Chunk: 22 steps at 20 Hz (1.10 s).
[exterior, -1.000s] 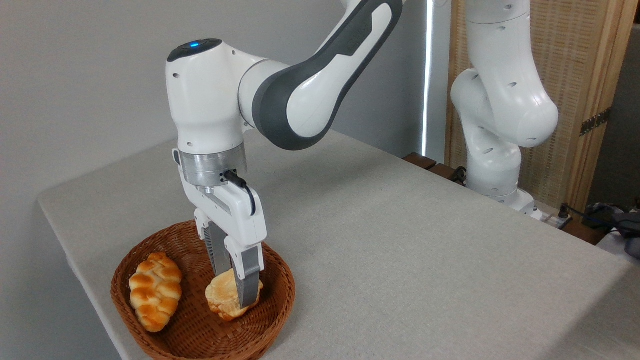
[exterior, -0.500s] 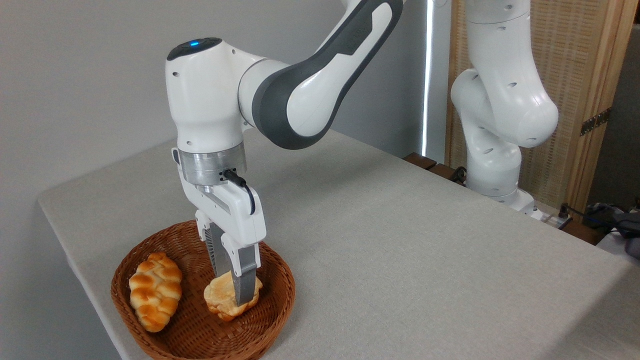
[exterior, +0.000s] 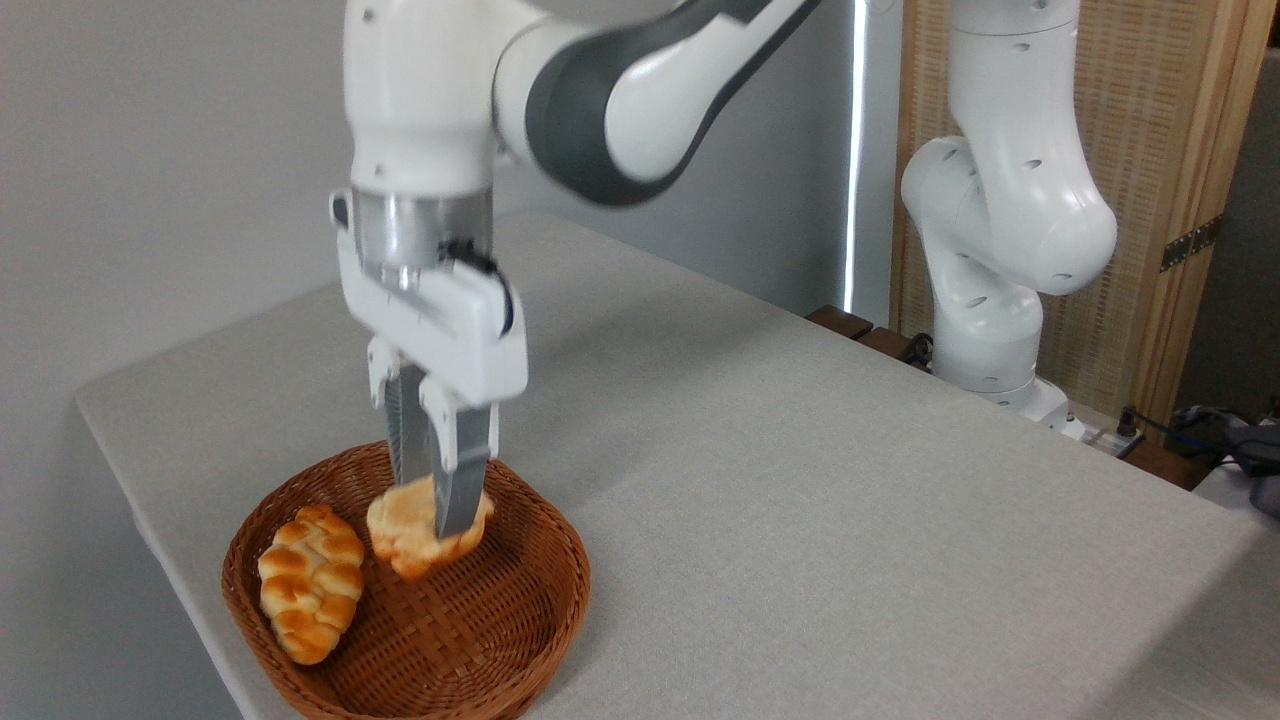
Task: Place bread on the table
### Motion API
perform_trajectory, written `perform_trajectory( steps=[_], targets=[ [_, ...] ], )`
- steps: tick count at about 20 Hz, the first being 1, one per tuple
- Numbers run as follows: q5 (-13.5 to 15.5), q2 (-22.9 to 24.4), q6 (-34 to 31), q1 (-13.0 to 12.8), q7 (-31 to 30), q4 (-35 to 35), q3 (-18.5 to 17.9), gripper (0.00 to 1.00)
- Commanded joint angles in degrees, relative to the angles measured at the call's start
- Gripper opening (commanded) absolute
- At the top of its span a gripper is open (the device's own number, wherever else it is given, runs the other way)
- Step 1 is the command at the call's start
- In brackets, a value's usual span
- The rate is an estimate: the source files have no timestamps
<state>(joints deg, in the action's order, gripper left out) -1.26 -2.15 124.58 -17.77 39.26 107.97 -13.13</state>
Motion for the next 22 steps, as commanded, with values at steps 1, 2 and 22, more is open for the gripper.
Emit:
perform_trajectory(
  steps=[1,2,22],
  targets=[
    [0.99,6.36,-8.02,-0.07,0.2,1.11,-0.22,0.55],
    [0.99,6.98,-9.17,-0.07,0.2,1.19,-0.23,0.55],
    [0.91,8.21,-24.22,-0.86,0.02,8.67,1.53,1.0]
  ],
)
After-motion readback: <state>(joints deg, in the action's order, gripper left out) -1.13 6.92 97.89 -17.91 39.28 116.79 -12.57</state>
